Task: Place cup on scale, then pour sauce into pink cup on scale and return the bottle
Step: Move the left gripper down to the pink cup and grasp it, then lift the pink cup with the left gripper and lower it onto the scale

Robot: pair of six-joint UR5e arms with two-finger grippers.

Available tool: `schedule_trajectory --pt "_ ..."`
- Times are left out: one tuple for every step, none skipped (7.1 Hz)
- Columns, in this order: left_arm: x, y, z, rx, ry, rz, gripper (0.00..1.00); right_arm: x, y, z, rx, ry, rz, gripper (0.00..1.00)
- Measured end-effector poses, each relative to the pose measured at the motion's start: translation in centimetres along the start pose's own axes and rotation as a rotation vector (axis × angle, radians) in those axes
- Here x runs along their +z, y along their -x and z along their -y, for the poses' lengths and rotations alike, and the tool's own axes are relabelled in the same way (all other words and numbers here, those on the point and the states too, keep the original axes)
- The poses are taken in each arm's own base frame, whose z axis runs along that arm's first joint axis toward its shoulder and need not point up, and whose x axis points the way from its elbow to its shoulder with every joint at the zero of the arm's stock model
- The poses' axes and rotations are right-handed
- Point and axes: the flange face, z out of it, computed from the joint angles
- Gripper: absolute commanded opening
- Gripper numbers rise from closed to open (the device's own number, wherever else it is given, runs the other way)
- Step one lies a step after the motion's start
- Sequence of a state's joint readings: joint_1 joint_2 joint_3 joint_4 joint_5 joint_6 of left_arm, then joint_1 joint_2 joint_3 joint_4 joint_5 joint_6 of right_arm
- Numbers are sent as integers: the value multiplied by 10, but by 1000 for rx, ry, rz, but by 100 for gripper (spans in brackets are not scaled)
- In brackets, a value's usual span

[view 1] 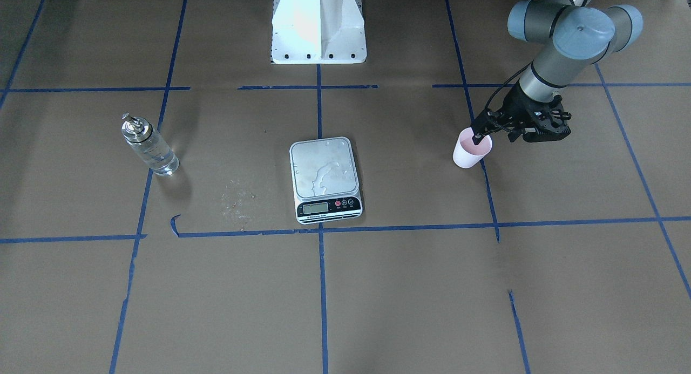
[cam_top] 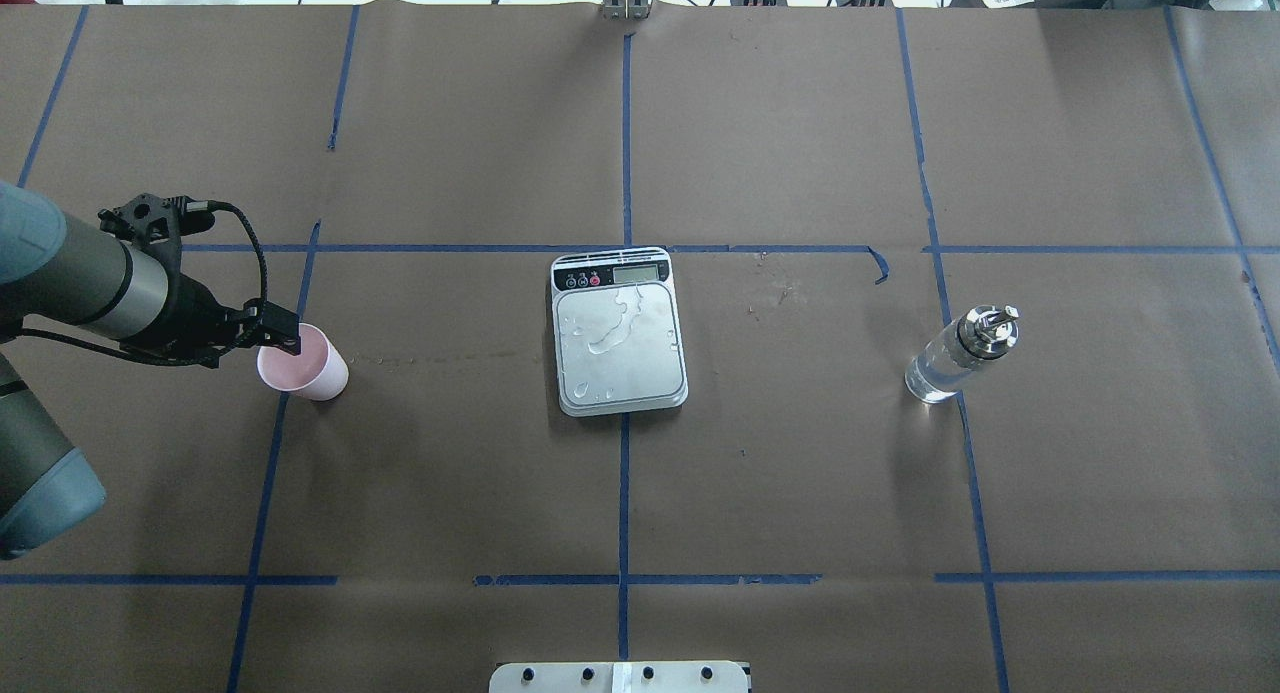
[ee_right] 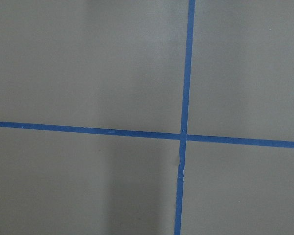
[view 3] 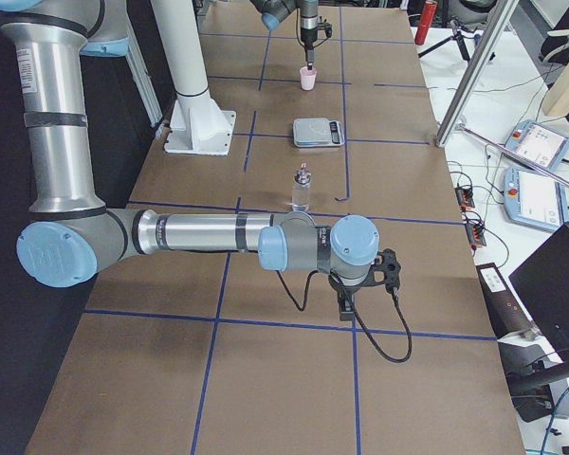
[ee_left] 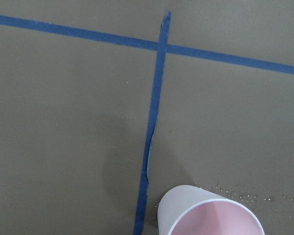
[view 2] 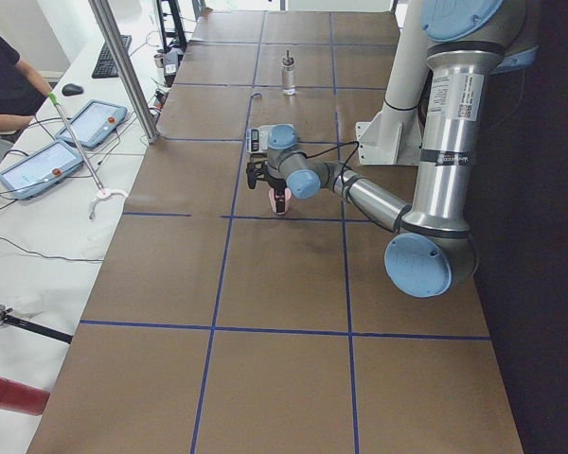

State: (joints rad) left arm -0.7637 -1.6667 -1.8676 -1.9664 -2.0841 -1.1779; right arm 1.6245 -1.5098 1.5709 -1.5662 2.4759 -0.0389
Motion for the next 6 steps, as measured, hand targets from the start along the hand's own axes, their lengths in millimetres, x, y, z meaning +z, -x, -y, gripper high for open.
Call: schedule_trajectory --pt "4 1 0 -1 5 6 79 0 0 0 0 0 0 100" --pt "7 0 1 -3 7 10 68 0 0 0 0 0 1 100" --pt "11 -3 3 -2 9 10 44 0 0 1 0 -1 1 100" --pt "15 -8 3 3 14 8 15 0 0 1 -1 0 1 100" --pt "20 -14 1 10 23 8 0 0 0 1 -1 0 1 100" --pt "23 -17 0 11 27 8 0 0 0 1 -1 0 1 100"
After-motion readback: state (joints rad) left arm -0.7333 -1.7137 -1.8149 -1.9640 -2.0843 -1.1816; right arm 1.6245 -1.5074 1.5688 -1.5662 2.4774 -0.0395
